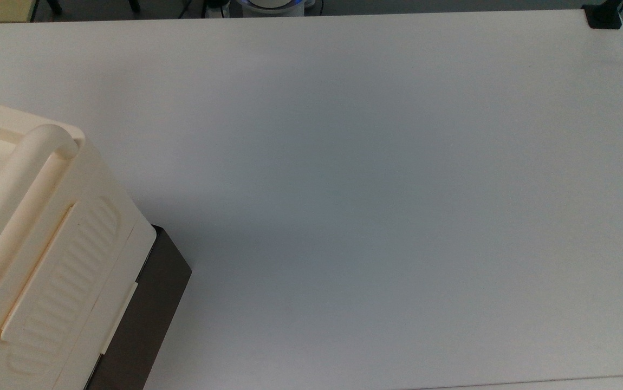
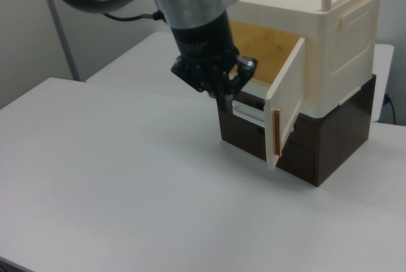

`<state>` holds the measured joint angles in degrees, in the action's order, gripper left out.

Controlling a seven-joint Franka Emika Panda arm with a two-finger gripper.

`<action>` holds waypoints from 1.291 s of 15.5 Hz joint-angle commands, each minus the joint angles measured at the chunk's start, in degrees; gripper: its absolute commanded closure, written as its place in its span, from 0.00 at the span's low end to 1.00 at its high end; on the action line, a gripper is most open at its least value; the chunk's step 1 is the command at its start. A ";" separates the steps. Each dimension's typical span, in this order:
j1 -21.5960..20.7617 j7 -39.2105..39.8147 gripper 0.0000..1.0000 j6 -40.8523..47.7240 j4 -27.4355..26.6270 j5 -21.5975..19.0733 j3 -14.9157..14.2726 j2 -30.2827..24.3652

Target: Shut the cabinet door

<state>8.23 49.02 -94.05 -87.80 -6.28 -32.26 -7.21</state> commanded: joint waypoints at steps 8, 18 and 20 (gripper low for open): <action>0.82 5.99 1.00 -19.39 -1.23 -8.03 -6.76 6.76; 0.65 10.39 1.00 -31.63 -1.14 -17.62 -4.84 18.46; 0.56 10.13 1.00 -31.46 -1.14 -18.24 -2.64 18.46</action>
<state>8.83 57.89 -125.03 -89.25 -22.79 -37.38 11.51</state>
